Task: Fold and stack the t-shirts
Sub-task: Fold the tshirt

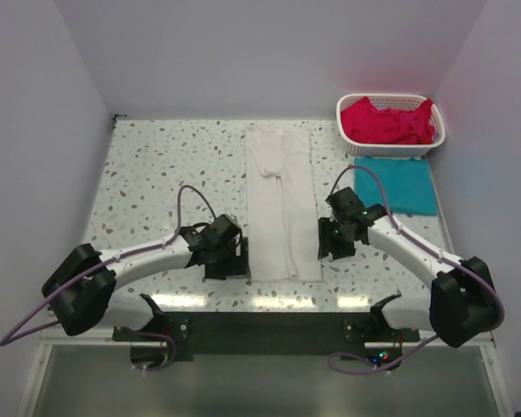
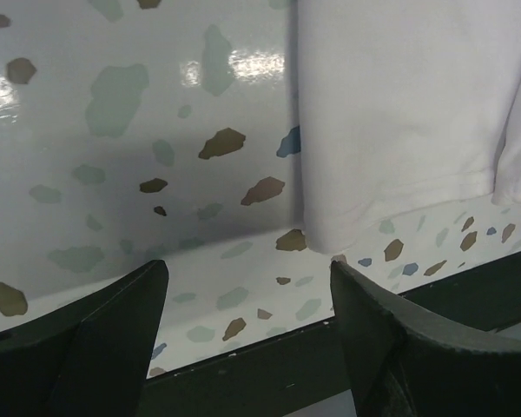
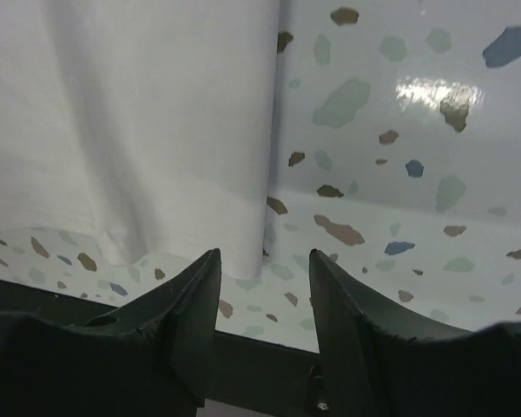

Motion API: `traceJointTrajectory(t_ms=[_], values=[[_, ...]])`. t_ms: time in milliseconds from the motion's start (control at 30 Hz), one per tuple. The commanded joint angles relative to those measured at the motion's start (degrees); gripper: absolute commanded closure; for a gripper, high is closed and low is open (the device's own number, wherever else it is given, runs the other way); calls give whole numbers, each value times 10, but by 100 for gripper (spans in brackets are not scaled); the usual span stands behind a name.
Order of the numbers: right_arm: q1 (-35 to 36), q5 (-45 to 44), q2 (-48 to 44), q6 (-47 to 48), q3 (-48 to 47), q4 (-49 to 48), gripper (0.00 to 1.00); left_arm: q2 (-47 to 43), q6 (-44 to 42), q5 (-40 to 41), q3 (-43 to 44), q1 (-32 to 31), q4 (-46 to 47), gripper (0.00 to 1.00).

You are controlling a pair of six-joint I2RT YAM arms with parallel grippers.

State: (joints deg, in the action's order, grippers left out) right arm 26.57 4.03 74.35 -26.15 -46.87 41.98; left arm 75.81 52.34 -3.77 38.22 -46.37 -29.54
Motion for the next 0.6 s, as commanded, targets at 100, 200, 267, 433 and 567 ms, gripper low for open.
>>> traceJointTrajectory(t_ms=[100,200,267,433,567], values=[[1,62,-25,-46,54,-15,56,43,36,-7,52,-24,52,23],[4,87,-14,-60,83,-51,57,61,43,-7,61,-28,60,27],[7,88,-10,-65,95,-69,58,75,44,-9,64,-31,67,29],[12,92,8,-70,106,-92,58,106,43,-17,72,-38,71,34],[14,93,17,-70,109,-101,58,120,43,-20,75,-44,73,37]])
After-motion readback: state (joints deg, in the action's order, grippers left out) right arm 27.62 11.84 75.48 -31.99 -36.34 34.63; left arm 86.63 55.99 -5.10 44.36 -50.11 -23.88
